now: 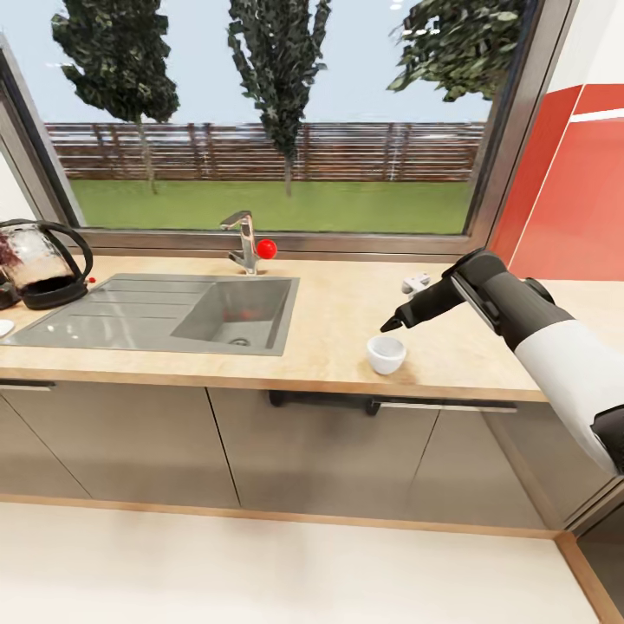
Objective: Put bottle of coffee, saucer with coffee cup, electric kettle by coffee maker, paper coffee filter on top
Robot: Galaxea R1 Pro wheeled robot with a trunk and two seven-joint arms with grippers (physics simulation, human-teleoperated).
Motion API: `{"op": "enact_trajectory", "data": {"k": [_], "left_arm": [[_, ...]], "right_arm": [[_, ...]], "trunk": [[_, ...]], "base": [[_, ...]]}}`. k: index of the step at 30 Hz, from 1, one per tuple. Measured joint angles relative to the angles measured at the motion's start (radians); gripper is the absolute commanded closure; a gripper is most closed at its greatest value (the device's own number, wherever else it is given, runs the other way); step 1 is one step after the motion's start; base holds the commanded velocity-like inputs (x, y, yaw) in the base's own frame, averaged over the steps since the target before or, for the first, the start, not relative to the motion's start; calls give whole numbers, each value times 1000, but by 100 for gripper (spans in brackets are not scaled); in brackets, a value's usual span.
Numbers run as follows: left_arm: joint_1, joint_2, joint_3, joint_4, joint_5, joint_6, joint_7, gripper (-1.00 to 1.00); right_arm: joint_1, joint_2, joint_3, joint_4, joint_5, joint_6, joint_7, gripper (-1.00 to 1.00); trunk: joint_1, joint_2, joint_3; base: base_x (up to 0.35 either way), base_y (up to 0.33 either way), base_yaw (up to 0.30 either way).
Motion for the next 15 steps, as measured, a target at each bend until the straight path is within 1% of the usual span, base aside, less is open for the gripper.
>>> {"op": "enact_trajectory", "data": {"k": [9, 12, 13, 15], "left_arm": [[0, 0, 0, 0, 0, 0, 0, -100], [0, 0, 0, 0, 0, 0, 0, -100], [0, 0, 0, 0, 0, 0, 0, -100], [0, 0, 0, 0, 0, 0, 0, -100]], "right_arm": [[0, 0, 0, 0, -2, 0, 13, -100], [0, -1, 3, -3, -1, 0, 70, -100], [0, -2, 10, -3, 0, 0, 89, -100], [0, -3, 38, -4, 1, -1, 108, -100]], "trunk": [[0, 0, 0], [0, 0, 0], [0, 0, 0], [0, 0, 0]], "base": [[0, 1, 0], [0, 0, 0], [0, 0, 0], [0, 0, 0]]}}
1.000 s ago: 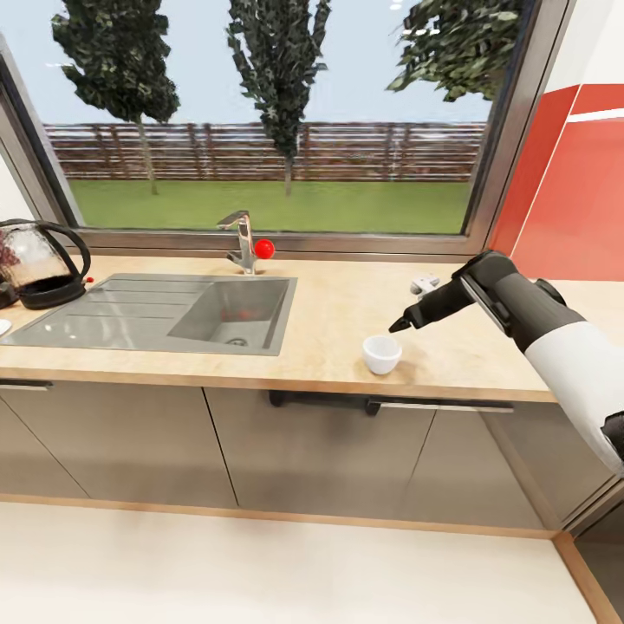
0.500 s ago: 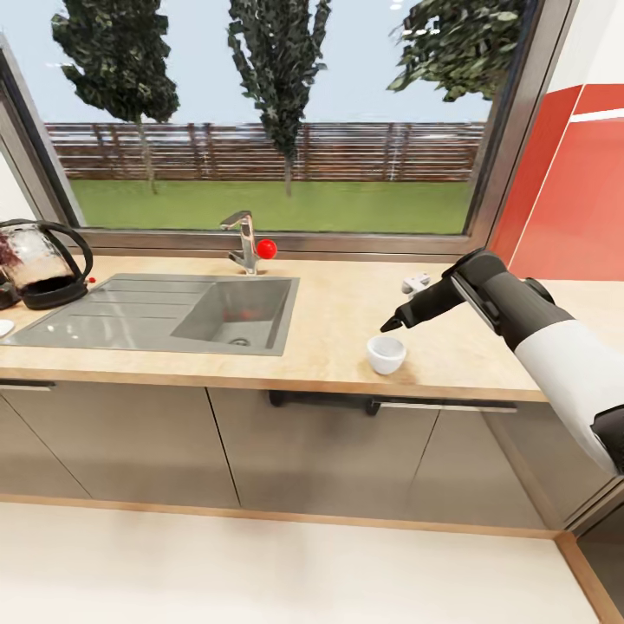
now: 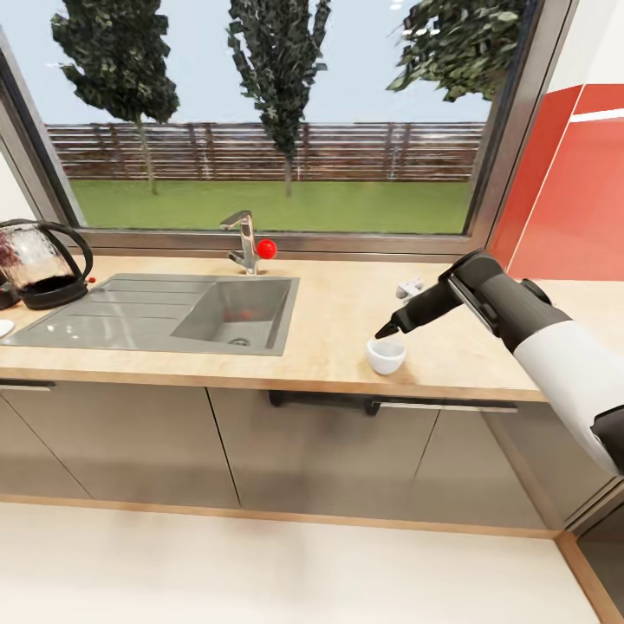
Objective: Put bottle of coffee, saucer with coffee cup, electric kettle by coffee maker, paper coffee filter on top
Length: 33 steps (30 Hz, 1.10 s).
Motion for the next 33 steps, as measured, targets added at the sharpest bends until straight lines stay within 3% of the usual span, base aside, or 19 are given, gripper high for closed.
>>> {"op": "enact_trajectory", "data": {"k": [4, 8, 33], "left_arm": [[0, 0, 0, 0, 0, 0, 0, -100], [0, 0, 0, 0, 0, 0, 0, -100], [0, 0, -1, 0, 0, 0, 0, -100]], "right_arm": [[0, -1, 61, -1, 0, 0, 14, -100], [0, -2, 77, -2, -1, 0, 18, -100], [1, -9, 87, 7, 3, 0, 17, -100]], "trunk": [[0, 0, 0], [0, 0, 0], [0, 0, 0]], "base": [[0, 0, 0], [0, 0, 0], [0, 0, 0]]}}
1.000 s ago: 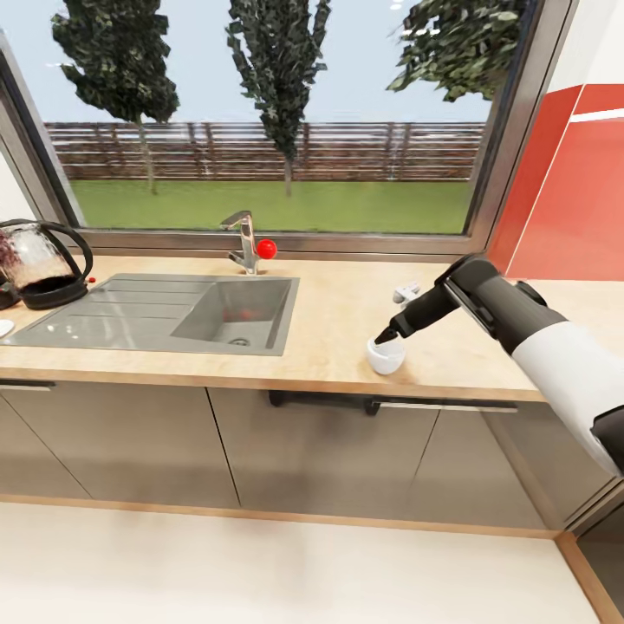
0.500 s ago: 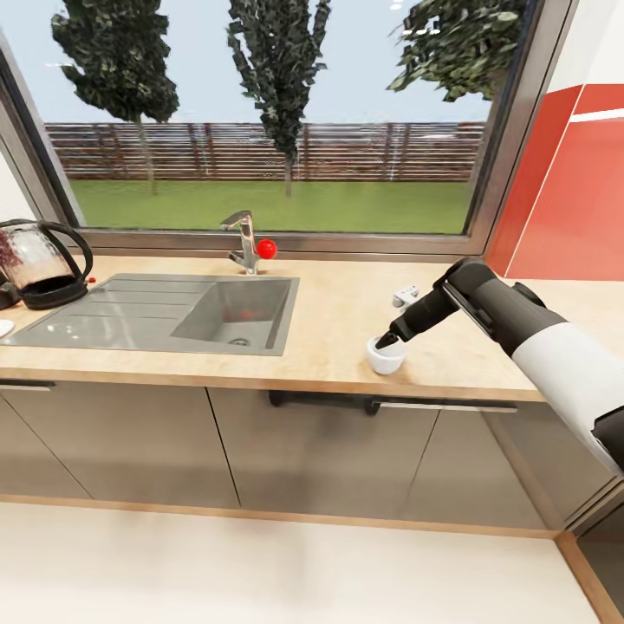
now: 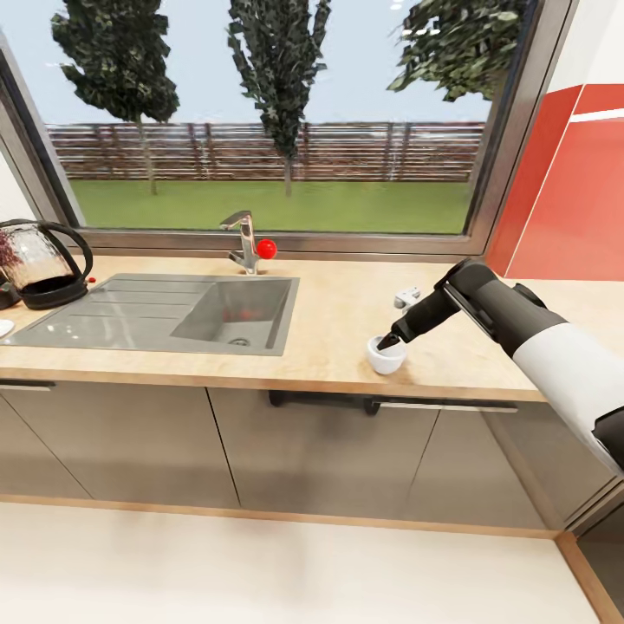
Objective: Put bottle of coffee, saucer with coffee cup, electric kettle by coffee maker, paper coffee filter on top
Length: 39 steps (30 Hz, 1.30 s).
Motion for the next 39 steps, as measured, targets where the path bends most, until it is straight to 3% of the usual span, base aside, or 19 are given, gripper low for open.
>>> {"op": "enact_trajectory", "data": {"k": [19, 20, 39], "left_arm": [[0, 0, 0, 0, 0, 0, 0, -100], [0, 0, 0, 0, 0, 0, 0, -100], [0, 0, 0, 0, 0, 1, -1, -100]], "right_arm": [[2, 8, 5, 80, 0, -2, -9, -100], [2, 8, 5, 80, 0, -2, -9, 100], [1, 9, 4, 77, -2, -1, -6, 100]], "trunk": [[0, 0, 0], [0, 0, 0], [-8, 14, 6]], "base": [[0, 0, 0], [0, 0, 0], [0, 0, 0]]}}
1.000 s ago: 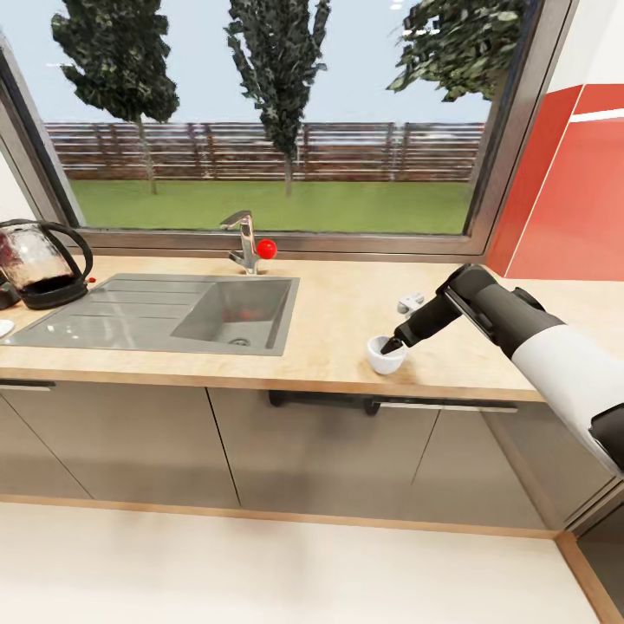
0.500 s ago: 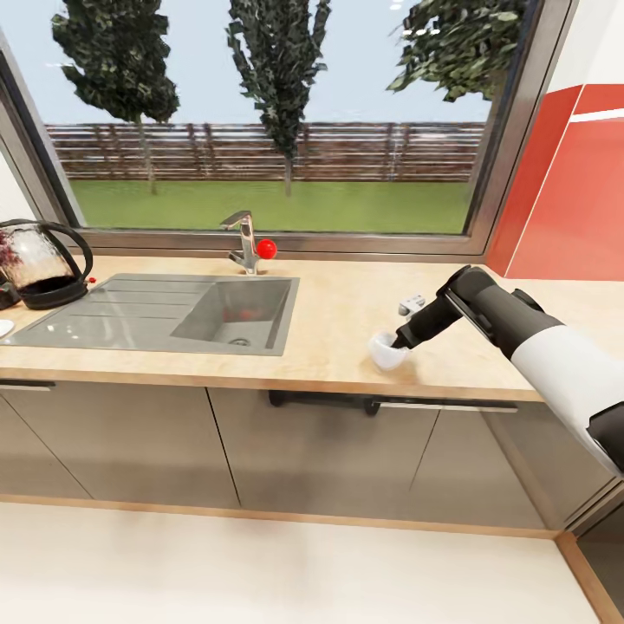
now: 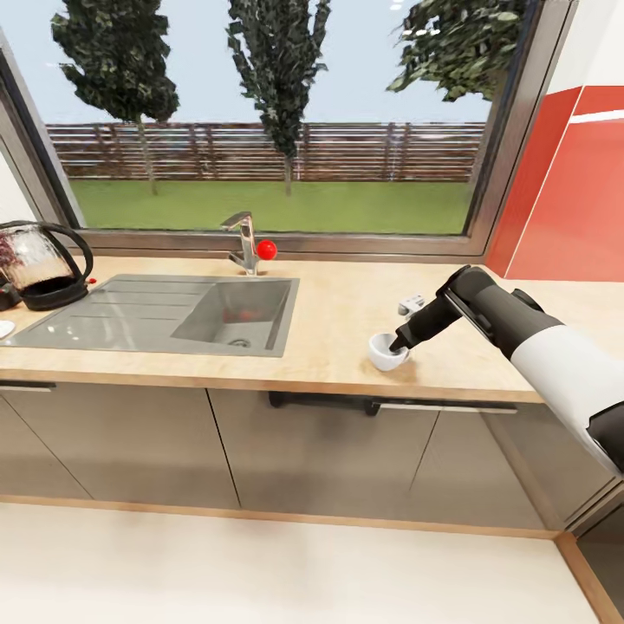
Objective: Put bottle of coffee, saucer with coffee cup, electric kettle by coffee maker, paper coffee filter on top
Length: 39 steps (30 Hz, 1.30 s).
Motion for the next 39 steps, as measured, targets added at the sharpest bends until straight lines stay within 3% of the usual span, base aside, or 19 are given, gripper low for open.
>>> {"op": "enact_trajectory", "data": {"k": [10, 14, 39], "left_arm": [[0, -1, 0, 0, 0, 1, 1, -100], [0, 0, 0, 0, 0, 1, 1, -100], [0, -1, 0, 0, 0, 0, -1, -100]], "right_arm": [[-1, 4, -3, -13, 2, 0, 0, 100], [-2, 5, -3, -64, -1, 2, 1, 100], [-1, 13, -3, -82, 1, 0, 1, 100]], "trunk": [[-38, 70, 31], [-54, 98, 44], [-54, 98, 44]], "base": [[0, 0, 0], [0, 0, 2], [0, 0, 236]]}}
